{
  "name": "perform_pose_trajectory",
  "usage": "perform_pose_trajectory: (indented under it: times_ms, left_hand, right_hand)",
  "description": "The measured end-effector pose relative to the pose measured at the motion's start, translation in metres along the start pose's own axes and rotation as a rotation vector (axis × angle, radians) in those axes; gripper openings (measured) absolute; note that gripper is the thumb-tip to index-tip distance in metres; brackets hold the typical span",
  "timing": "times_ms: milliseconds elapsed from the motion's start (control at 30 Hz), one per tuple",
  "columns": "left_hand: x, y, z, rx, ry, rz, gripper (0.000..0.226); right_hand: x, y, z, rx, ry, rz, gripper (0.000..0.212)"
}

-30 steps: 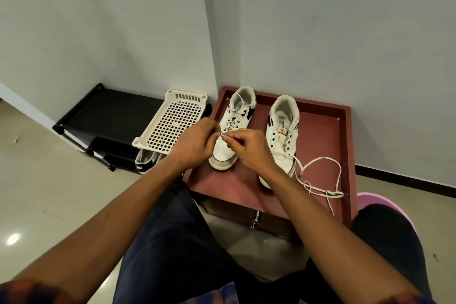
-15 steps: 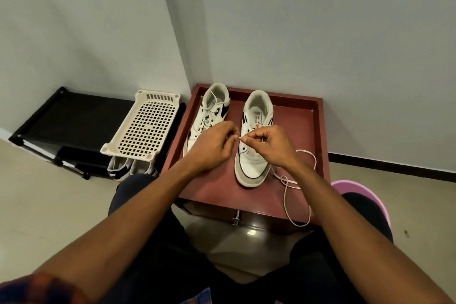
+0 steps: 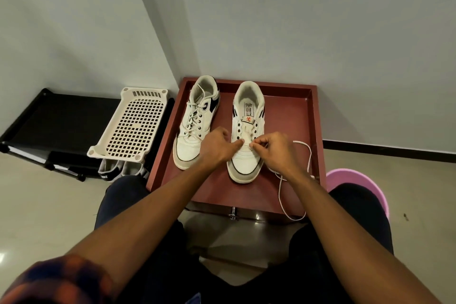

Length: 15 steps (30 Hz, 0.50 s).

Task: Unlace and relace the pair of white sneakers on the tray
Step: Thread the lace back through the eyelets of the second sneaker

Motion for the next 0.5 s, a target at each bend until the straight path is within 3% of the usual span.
perform_pose_trajectory:
  times_ms: [100, 267, 400, 500]
  left_hand:
    - [0.001, -0.010, 0.008, -0.015, 0.002, 0.050, 0.033]
    - [-0.002, -0.020, 0.021, 0.021, 0.108, 0.130, 0.030]
    - [-0.003, -0.002, 0.024, -0.016, 0.180, -0.122, 0.032]
    - [-0.002, 0.015, 0.023, -0.117, 0.185, -0.396, 0.019]
  right_hand:
    - [0.008, 0.004, 0.002, -0.019, -0.029, -0.093, 0.017]
    - [0.012, 0.007, 0.001, -0.029, -0.026, -0.087, 0.013]
    - [0.015, 0.012, -0.004, -0.019, -0.057, -0.006, 0.012]
    - [0.017, 0.019, -0.002, -0.043, -0.071, 0.016, 0.012]
Point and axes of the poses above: each hand's wrist, its own z-axis towards the middle knuckle, its own x-axis out of the palm, y = z × x, the point moved 3 cm from there along z, towards the middle knuckle, and after that the axes turned 3 degrees about x, right-handed, at the moved point
